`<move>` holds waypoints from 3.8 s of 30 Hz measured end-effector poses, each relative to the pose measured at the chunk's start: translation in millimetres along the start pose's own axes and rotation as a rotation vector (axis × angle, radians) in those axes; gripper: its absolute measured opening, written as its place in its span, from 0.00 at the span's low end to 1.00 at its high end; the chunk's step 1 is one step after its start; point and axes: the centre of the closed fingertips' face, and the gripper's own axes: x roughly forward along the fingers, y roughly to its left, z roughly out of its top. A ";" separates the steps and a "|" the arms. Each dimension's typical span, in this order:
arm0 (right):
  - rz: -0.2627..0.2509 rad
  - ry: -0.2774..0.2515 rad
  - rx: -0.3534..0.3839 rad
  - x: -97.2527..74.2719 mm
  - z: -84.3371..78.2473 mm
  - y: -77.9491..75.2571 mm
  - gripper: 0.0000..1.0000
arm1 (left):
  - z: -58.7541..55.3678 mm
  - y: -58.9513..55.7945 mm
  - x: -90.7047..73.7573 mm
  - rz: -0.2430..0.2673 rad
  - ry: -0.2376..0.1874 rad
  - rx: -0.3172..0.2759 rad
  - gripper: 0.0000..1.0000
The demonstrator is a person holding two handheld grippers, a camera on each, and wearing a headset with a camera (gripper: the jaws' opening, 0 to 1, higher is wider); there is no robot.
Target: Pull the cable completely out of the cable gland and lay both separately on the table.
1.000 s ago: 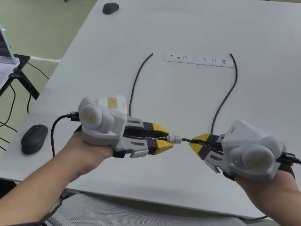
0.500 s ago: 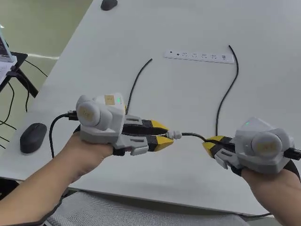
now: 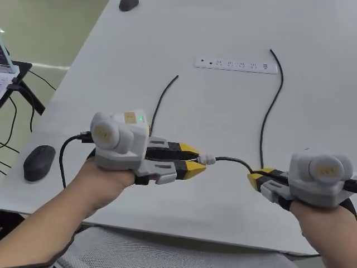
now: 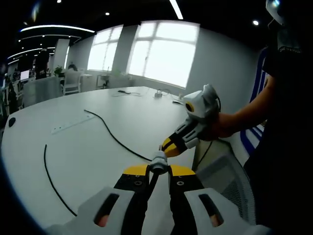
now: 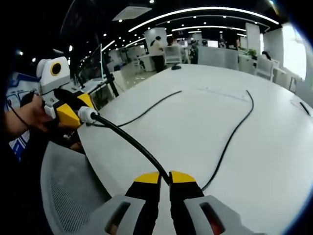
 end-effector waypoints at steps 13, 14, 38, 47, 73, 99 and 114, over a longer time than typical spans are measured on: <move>-0.014 0.004 -0.130 -6.2 0.5 1.8 0.03 | 1.3 -0.5 -0.2 -0.006 0.010 0.006 0.15; -0.006 0.007 -0.136 -7.4 1.0 3.7 0.04 | 1.6 -0.6 -0.2 -0.007 0.009 0.008 0.15; 0.039 -0.055 -0.697 -13.6 59.6 81.2 0.05 | -2.0 -4.4 2.5 -0.021 0.033 0.032 0.15; 0.044 -0.056 -0.715 -12.8 56.6 84.6 0.02 | -4.4 -5.7 3.5 -0.021 0.040 0.038 0.15; 0.048 -0.028 -0.493 -8.1 44.1 69.5 0.00 | -6.8 -6.4 4.7 -0.017 0.047 0.049 0.15; -0.061 0.027 -0.161 -3.5 3.9 4.8 0.00 | -3.8 -5.9 4.1 -0.014 0.029 0.032 0.15; -0.059 0.041 -0.138 -4.3 -5.7 2.3 0.00 | -5.8 -3.8 3.6 -0.003 0.038 0.027 0.15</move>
